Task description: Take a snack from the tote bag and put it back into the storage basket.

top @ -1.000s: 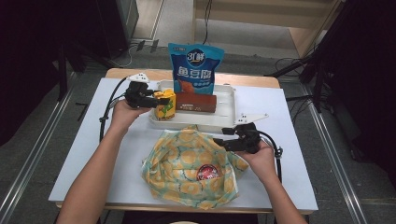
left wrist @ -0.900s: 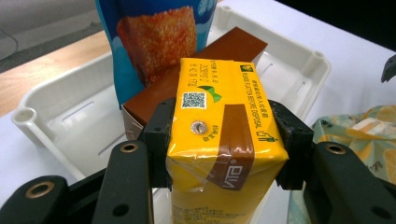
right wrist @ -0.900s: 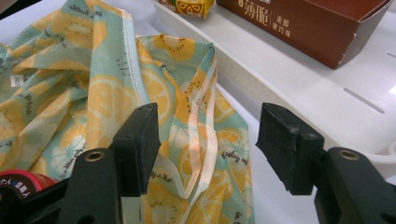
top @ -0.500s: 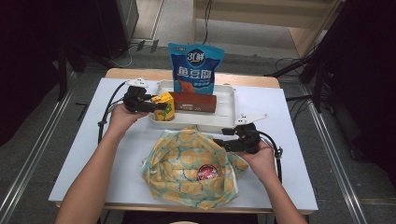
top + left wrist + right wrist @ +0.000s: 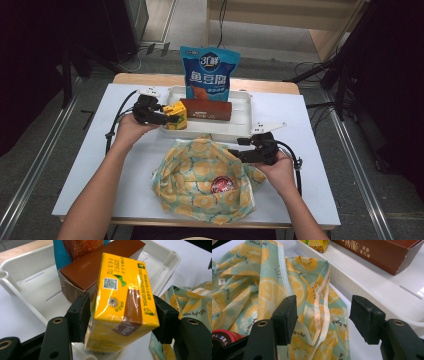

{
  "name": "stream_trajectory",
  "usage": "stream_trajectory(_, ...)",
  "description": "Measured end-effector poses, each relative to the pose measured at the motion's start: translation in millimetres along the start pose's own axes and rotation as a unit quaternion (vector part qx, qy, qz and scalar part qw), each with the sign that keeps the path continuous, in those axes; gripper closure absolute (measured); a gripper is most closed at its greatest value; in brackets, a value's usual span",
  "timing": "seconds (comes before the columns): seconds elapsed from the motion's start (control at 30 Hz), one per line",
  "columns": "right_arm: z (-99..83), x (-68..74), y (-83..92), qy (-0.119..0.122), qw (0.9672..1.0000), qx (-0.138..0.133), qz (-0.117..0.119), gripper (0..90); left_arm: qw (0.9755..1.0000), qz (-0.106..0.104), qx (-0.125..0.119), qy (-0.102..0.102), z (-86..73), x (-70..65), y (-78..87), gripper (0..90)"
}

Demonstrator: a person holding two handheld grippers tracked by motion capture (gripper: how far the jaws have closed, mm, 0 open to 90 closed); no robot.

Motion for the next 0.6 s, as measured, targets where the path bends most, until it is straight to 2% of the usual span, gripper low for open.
stream_trajectory(0.13,-0.2,0.2,0.9,-0.002,1.0,0.0,0.001,40.2,1.0,-0.004,0.006,0.006,-5.3,0.1,4.3,38.6)
stream_trajectory(0.47,0.6,-0.6,2.5,0.001,1.0,-0.003,-0.001,40.1,0.9996,-0.004,-0.009,0.025,-16.6,0.0,19.4,39.1)
stream_trajectory(0.53,0.4,-1.2,3.2,0.0,1.0,-0.004,-0.001,40.1,0.9996,-0.008,-0.001,0.027,-20.3,-1.2,21.4,39.2)
stream_trajectory(0.6,0.2,-1.8,3.8,0.0,1.0,-0.003,-0.002,40.1,0.9996,-0.008,-0.003,0.025,-22.5,-3.6,23.9,39.2)
Point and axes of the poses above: each handheld gripper's, and its own axes: y roughly backward along the jaws, z roughly out of its top, x roughly to its left, the point moved 10 cm from there along -y, roughly forward along the jaws, and after that the axes turned 14 degrees about x, right-handed, at the moved point
